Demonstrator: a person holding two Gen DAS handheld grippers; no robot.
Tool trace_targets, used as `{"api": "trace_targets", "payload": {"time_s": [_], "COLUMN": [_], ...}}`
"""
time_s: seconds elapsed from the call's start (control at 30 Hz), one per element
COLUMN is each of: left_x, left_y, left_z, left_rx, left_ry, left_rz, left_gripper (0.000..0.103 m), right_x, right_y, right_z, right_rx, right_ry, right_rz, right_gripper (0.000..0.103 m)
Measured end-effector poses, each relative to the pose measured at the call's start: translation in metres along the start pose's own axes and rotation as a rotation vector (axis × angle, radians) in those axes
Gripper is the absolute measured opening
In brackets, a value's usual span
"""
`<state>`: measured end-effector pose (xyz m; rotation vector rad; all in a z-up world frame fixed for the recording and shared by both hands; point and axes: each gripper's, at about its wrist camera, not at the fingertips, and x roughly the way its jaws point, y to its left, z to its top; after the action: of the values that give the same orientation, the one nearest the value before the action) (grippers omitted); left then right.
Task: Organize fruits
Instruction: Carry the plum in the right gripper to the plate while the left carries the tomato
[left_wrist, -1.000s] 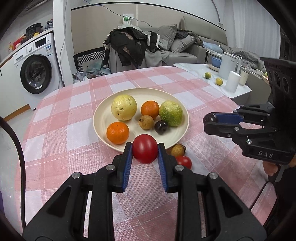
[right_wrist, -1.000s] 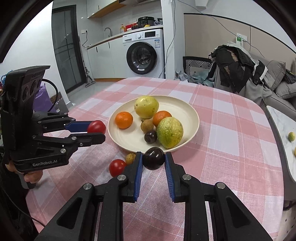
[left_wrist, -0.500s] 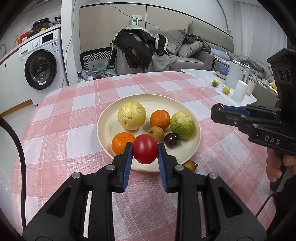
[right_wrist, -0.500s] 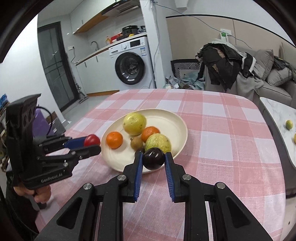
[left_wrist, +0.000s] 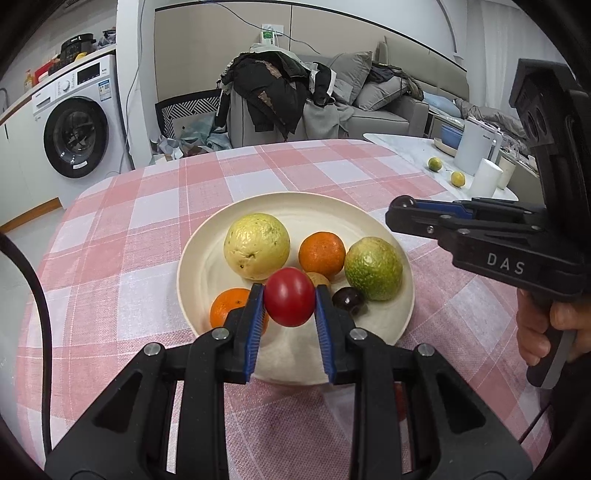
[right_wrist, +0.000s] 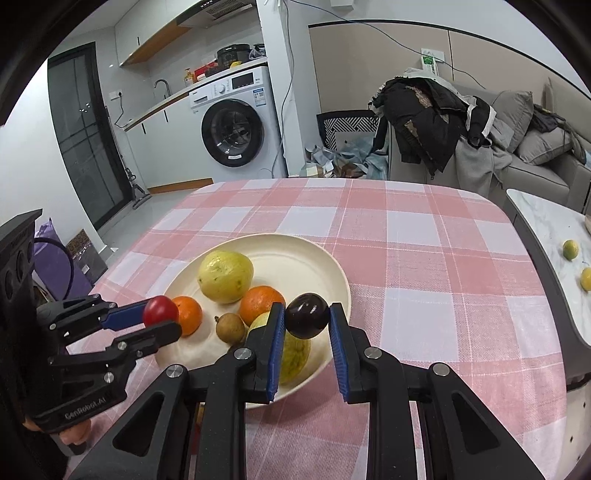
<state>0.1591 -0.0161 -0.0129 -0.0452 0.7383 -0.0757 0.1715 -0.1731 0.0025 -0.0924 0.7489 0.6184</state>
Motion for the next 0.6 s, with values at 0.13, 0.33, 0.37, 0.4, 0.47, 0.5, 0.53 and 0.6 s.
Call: {"api": "trace_targets", "payload": {"time_s": [0.13,0.33,0.37,0.4,0.47,0.5,0.53,0.6], "left_x": [0.006,0.014,0.016,0.017,0.018,0.018,0.019,0.02], "left_y": [-0.001,-0.001,-0.001,-0.001,-0.001,-0.001,-0.001,-0.001], "left_z": [0.001,0.0,0.0,-0.001,-0.002,-0.002,-0.002,-0.003], "left_rx": [-0.005,-0.002,-0.005,-0.005,-0.003,-0.003,-0.004,-0.006], "left_ry": [-0.004,0.004,0.008,0.01,0.01,0.01,0.012,0.013], "left_rz": [-0.003,0.001,0.001,0.002,0.005,0.007,0.008,0.008], "left_gripper": [0.024,0.024,0.024,0.024,0.024,0.024,0.024,0.024], "right_x": [0.009,0.022,0.023,0.024,0.025,0.026,0.026,0.028], "right_y": [-0.002,-0.009,-0.01,-0.011,-0.012,-0.012,-0.013,-0.013], "right_z": [0.005,0.003,0.003,0.002,0.001,0.001,0.001,0.0], "right_rx": [0.003,0.023,0.023,0.025,0.029,0.031,0.034,0.04], "right_ry": [0.009,0.024,0.025,0.028,0.026,0.022,0.021,0.024], "right_rz": [-0.01,-0.027,-0.028,-0.025,-0.017,-0.016,-0.016,-0.01], "right_gripper": [0.025,0.025,0.025,0.025,0.025,0.025,0.025,0.025]}}
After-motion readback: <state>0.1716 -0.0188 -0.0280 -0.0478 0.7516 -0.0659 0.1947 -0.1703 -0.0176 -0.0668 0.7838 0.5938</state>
